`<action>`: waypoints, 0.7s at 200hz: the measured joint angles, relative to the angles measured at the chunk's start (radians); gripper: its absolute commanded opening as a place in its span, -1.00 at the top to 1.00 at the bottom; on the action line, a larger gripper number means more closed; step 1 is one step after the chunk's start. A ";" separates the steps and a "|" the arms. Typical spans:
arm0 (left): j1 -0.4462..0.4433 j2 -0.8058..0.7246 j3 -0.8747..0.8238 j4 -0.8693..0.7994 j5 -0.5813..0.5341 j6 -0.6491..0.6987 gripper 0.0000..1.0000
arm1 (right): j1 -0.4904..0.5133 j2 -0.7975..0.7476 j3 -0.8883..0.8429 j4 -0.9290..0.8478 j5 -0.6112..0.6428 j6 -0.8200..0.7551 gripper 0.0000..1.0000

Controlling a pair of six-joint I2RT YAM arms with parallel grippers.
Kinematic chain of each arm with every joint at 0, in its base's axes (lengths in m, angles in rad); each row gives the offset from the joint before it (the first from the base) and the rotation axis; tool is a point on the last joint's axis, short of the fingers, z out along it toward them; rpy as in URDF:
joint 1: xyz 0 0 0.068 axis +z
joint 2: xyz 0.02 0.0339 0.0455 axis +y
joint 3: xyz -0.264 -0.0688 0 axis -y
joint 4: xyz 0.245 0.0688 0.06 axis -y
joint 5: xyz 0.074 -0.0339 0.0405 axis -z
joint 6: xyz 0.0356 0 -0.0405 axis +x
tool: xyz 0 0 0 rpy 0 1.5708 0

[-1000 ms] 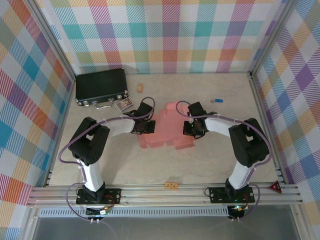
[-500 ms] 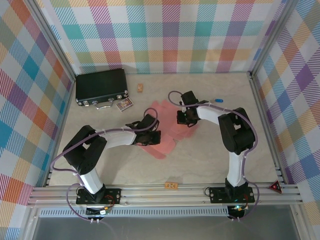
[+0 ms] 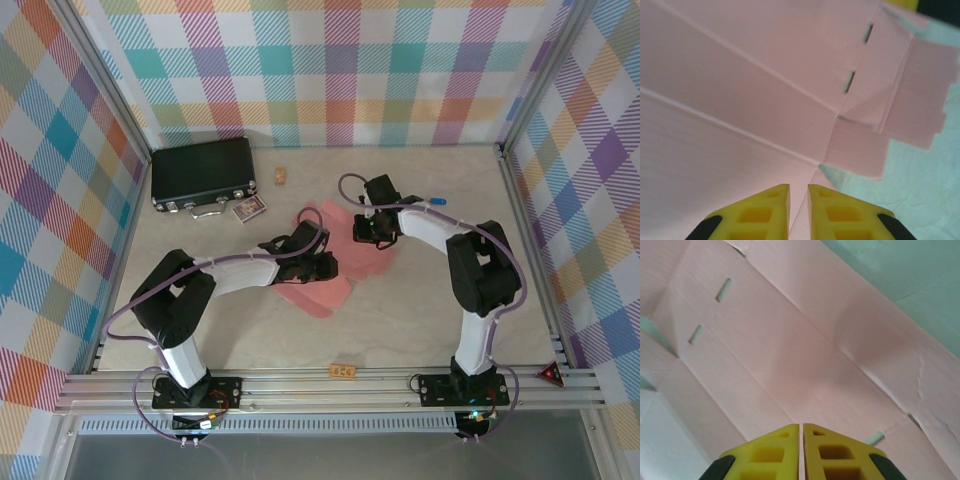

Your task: Fold the paper box

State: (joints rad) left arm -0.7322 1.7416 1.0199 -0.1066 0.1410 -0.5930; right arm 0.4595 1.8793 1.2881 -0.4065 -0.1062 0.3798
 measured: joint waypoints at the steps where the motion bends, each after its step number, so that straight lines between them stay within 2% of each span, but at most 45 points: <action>1: 0.001 0.000 0.003 -0.003 -0.004 0.003 0.72 | 0.000 -0.002 -0.002 0.001 0.000 0.001 0.78; 14: 0.012 0.000 0.029 -0.035 -0.037 0.029 0.79 | 0.000 -0.034 -0.034 0.012 0.000 0.019 0.80; 31: 0.035 0.000 0.047 -0.085 -0.088 0.072 1.00 | 0.000 -0.051 -0.077 0.027 0.000 0.036 0.83; 77: 0.101 0.000 0.044 -0.189 -0.188 0.146 1.00 | 0.000 -0.035 -0.111 0.031 0.001 0.062 0.86; 140: 0.103 0.000 -0.028 -0.205 -0.177 0.142 1.00 | 0.000 0.063 -0.040 0.024 0.046 0.060 0.89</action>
State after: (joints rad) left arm -0.6289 1.7416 0.9916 -0.3119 -0.0364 -0.4511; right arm 0.4595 1.9427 1.2484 -0.3828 -0.0601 0.4400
